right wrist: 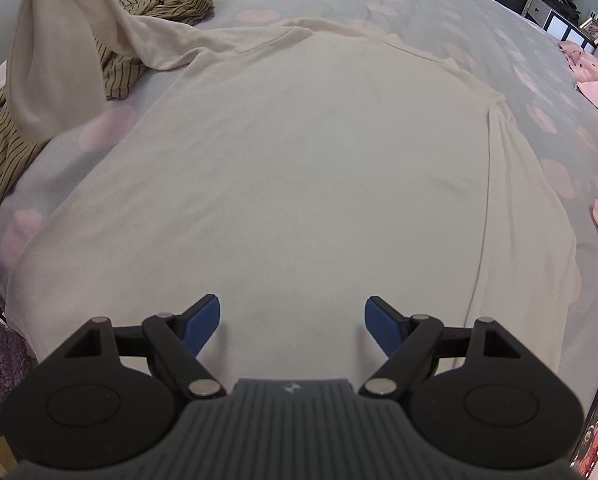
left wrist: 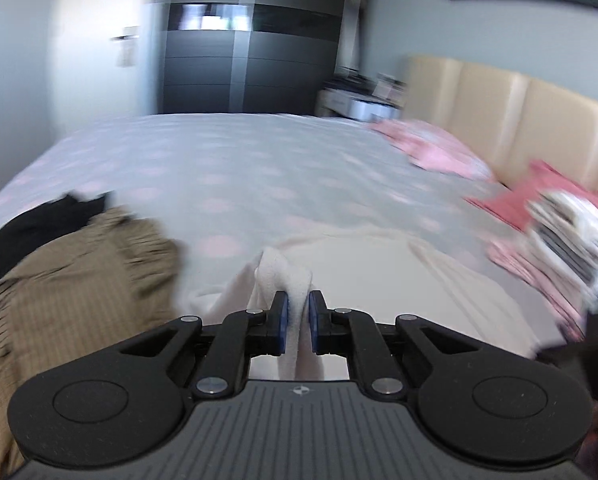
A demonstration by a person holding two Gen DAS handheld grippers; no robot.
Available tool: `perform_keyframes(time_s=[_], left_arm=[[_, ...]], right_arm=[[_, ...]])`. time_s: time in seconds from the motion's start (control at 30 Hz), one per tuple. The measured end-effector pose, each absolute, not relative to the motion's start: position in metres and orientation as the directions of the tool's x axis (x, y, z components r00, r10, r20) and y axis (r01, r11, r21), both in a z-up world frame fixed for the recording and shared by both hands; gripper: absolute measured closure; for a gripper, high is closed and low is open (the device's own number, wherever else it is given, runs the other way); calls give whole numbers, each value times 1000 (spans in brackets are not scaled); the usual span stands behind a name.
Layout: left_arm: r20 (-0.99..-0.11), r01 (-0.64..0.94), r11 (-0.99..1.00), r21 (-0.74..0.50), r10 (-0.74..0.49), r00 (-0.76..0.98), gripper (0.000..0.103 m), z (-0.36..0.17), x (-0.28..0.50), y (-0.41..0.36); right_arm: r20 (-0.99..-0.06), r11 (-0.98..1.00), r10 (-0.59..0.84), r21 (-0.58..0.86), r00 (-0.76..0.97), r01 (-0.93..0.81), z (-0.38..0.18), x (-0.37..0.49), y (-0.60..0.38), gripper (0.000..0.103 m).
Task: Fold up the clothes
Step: 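Grasp the other cream sweater sleeve with the left gripper and lift it, then lay the sleeve across the sweater body with the left gripper and release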
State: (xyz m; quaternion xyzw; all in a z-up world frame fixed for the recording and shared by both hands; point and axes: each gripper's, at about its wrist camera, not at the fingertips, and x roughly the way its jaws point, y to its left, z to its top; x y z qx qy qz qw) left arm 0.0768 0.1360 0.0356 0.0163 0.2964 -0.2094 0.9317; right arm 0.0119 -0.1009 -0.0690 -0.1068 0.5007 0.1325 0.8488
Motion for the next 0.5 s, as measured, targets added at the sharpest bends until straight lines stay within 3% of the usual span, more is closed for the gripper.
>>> perform_keyframes(time_s=[0.2, 0.43, 0.5], left_arm=[[-677, 626, 780, 11, -455, 579, 94, 8, 65, 59], [-781, 705, 709, -4, -443, 441, 92, -46, 49, 13], [-795, 724, 689, -13, -447, 411, 82, -51, 45, 9]], right_arm=[[-872, 953, 113, -39, 476, -299, -65, 8, -115, 21], [-874, 966, 100, -29, 475, -259, -66, 3, -131, 21], [-872, 966, 101, -29, 479, -257, -66, 3, -134, 21]])
